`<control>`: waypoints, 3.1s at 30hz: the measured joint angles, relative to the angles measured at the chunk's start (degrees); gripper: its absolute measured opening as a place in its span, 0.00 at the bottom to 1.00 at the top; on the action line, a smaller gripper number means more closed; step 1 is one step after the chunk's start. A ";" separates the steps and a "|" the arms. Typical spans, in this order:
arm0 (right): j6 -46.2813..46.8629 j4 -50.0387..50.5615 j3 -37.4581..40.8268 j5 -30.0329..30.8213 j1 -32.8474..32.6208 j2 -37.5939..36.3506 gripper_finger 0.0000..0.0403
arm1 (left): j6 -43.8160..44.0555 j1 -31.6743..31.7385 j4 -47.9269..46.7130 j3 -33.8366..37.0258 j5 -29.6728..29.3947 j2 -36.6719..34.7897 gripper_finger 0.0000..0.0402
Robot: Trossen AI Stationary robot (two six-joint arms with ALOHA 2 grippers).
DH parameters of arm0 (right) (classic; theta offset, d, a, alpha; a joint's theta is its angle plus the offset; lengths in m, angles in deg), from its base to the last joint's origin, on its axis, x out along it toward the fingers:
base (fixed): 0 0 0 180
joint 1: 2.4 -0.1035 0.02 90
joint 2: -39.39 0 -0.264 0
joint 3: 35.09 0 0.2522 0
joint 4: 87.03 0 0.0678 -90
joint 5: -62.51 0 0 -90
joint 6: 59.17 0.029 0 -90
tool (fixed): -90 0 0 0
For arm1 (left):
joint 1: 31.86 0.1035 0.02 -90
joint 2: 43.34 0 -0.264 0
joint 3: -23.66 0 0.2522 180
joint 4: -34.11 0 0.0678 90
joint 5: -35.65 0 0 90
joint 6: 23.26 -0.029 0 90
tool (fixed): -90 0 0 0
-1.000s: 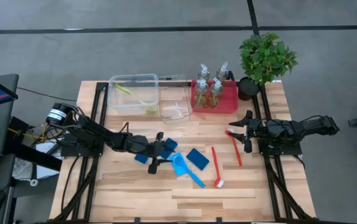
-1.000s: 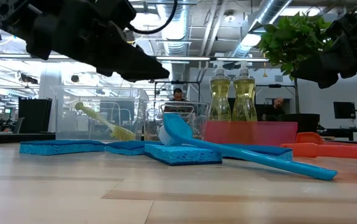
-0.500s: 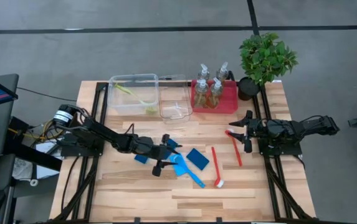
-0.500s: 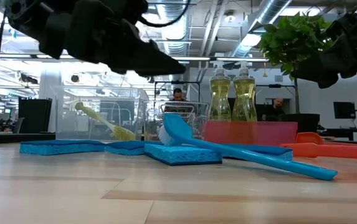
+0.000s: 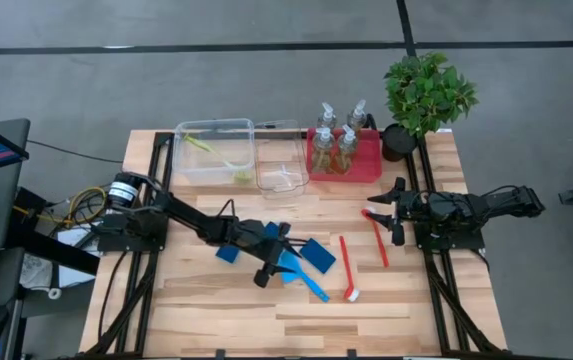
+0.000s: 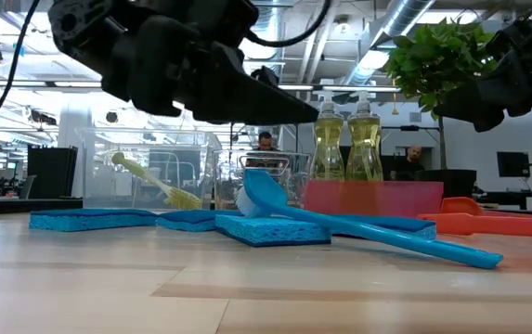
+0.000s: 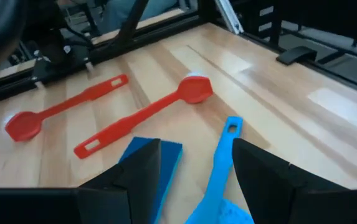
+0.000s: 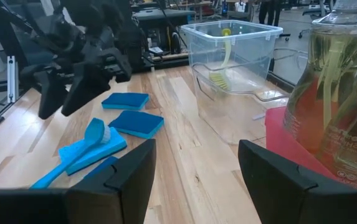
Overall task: Pick & Place Kitchen Sink Supplies
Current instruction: Put the blue dish brush into the white bin
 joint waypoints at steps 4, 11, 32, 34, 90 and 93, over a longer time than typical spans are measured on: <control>0.00 0.02 0.00 0.00 0.00 0.00 0.55 | -1.79 1.55 -5.31 -0.93 0.76 0.00 0.50; 0.00 0.15 0.00 0.00 0.00 0.00 0.55 | -1.36 3.87 -8.03 -0.97 4.08 2.26 0.50; 0.00 0.86 -0.07 0.00 0.00 0.00 0.55 | -4.66 3.72 -16.57 -0.93 0.49 3.28 0.50; 0.00 0.87 -0.07 0.00 0.00 0.00 0.55 | -4.65 3.72 -18.09 -0.95 -0.50 3.23 0.50; 0.00 0.92 -0.02 -0.01 0.02 0.02 0.55 | 1.80 2.11 -39.86 -0.86 -22.45 -37.49 0.43; 0.00 0.92 -0.02 -0.02 0.02 0.02 0.55 | 1.52 2.10 -44.98 -0.86 -29.00 -43.16 0.44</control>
